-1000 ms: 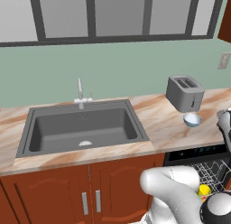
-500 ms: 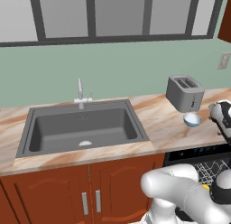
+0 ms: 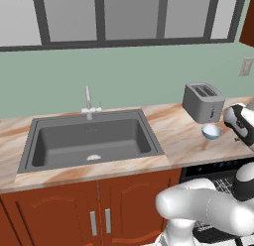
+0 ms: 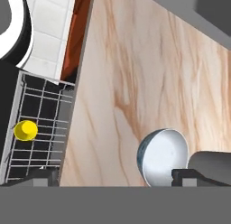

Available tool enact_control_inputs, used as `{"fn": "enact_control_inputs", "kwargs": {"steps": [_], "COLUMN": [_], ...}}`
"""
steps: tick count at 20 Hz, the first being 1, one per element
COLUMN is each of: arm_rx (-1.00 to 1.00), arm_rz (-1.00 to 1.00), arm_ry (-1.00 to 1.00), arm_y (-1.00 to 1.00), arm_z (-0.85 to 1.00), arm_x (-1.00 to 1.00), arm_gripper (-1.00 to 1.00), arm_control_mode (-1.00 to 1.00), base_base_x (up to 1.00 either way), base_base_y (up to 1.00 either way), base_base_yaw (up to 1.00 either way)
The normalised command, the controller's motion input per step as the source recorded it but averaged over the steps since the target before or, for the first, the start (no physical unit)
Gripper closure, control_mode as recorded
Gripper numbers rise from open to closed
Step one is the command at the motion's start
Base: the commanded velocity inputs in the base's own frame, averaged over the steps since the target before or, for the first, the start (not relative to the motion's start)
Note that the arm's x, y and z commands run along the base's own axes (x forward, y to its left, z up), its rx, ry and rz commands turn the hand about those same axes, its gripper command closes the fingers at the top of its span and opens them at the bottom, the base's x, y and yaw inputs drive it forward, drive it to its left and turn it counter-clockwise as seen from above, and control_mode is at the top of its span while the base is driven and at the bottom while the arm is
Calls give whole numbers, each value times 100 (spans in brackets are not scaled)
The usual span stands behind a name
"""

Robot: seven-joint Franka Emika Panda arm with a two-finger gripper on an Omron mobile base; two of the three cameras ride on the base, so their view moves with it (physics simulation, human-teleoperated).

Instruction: Pick up the cup and bowl from the counter, place them in the dishwasher, and close the dishwasher door.

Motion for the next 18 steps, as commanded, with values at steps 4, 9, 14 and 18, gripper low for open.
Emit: {"fn": "enact_control_inputs", "kwargs": {"steps": [4,9,14,18], "arm_rx": [-3,-1,0,0], "arm_rz": [6,8,7,5], "arm_ry": [0,0,0,0], "arm_y": [-5,-8,-24,-21], "arm_z": [-26,-27,-4,-4], "arm_x": [4,5,25,41], "arm_gripper": [-100,-100,-100,-100], "arm_control_mode": [-100,-100,-100,-100], "base_base_x": [0,0,0,0], "base_base_y": [0,0,0,0], "base_base_yaw": [0,0,0,0]}}
